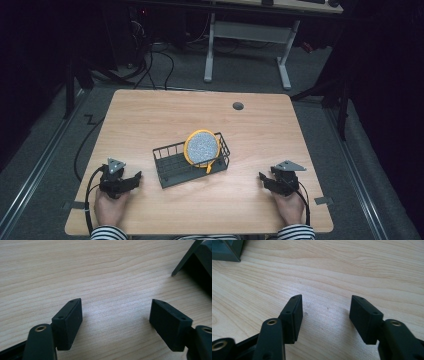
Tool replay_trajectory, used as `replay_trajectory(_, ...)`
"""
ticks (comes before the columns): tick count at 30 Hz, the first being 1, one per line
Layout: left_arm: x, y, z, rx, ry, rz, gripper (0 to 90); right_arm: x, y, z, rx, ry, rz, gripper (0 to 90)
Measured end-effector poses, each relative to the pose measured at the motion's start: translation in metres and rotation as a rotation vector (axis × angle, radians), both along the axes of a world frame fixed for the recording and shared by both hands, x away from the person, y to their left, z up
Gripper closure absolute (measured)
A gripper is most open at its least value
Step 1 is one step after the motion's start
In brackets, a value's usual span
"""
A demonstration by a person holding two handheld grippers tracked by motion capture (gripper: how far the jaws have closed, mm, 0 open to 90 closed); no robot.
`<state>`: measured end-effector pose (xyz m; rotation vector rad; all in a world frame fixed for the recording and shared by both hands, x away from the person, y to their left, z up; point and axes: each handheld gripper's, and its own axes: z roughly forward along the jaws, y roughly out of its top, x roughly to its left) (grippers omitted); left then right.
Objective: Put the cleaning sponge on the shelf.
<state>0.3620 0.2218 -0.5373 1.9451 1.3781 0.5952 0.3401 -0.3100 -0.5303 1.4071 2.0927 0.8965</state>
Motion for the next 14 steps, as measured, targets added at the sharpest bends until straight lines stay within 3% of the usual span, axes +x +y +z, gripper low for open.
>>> replay_trajectory(14,-0.0002,-0.0001,0.0,0.0,0.0,0.001,26.9,0.0005,0.0003,-0.0001,-0.002,0.003,-0.009,40.1)
